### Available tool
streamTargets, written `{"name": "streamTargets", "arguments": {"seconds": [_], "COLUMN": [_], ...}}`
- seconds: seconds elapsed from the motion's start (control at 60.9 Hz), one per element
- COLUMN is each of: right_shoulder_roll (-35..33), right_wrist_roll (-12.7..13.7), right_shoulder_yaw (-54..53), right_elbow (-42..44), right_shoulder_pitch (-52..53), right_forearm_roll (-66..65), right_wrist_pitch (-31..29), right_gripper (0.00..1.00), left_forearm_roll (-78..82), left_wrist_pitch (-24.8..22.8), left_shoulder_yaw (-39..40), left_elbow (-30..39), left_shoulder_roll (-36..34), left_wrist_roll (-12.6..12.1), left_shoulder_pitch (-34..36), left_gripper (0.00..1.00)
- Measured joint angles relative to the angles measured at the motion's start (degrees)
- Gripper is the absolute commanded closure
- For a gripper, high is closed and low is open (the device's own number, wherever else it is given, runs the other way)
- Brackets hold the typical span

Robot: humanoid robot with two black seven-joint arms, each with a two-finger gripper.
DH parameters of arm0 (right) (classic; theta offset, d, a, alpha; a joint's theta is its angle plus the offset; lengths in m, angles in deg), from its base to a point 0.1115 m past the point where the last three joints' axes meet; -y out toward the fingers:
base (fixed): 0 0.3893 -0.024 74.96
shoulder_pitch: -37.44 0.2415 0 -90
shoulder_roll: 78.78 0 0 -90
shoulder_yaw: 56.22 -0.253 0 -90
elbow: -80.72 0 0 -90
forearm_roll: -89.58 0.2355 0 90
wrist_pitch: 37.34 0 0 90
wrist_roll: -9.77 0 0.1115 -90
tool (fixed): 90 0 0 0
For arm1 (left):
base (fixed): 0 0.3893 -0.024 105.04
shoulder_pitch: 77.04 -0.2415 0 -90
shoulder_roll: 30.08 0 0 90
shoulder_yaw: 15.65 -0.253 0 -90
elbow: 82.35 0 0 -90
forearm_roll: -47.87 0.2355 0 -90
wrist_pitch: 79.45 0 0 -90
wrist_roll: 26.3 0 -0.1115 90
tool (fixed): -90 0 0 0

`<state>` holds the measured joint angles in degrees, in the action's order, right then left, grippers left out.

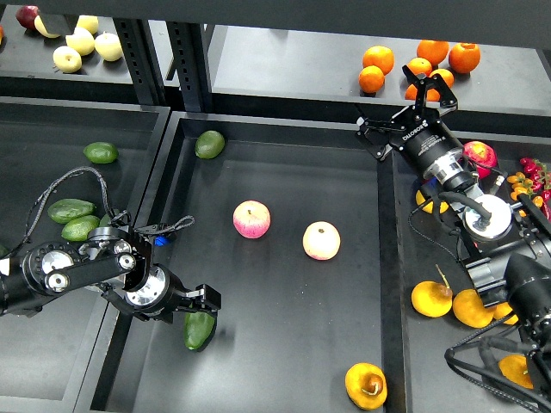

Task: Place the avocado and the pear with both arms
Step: 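Close the left gripper around the dark green avocado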

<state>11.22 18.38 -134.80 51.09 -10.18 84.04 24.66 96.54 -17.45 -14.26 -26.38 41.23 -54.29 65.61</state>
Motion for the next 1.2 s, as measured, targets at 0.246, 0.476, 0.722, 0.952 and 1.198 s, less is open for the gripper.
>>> {"name": "streamTargets", "arguments": {"seconds": [0.246, 0.476, 0.722, 0.952, 1.198], "right_shoulder_roll": [0.0, 0.0, 0.0, 0.0, 0.0], "right_wrist_roll": [0.0, 0.0, 0.0, 0.0, 0.0], "right_shoulder_yaw": [0.0, 0.0, 0.0, 0.0, 0.0], "right_elbow": [0.0, 0.0, -0.1, -0.1, -0.1], "right_shoulder_pitch": [0.0, 0.0, 0.0, 0.0, 0.0], "right_forearm_roll": [0.0, 0.0, 0.0, 0.0, 0.0], "right_wrist_pitch": [0.0, 0.0, 0.0, 0.0, 0.0], "right_gripper": [0.0, 0.0, 0.0, 0.0, 0.0], "left_forearm_roll": [-0.1, -0.1, -0.1, -0.1, -0.1], "left_wrist_pitch": [0.0, 0.0, 0.0, 0.0, 0.0], "left_shoulder_yaw": [0.2, 0.3, 0.6, 0.7, 1.4], "left_elbow": [-1.6, -3.4, -5.6, -7.2, -8.1], "left_shoulder_roll": [1.2, 2.7, 4.2, 5.5, 5.9], "left_wrist_roll": [0.0, 0.0, 0.0, 0.0, 0.0], "left_shoulder_pitch": [-0.8, -1.5, -1.7, -2.3, -3.2], "left_gripper": [0.05, 0.05, 0.06, 0.14, 0.3]}}
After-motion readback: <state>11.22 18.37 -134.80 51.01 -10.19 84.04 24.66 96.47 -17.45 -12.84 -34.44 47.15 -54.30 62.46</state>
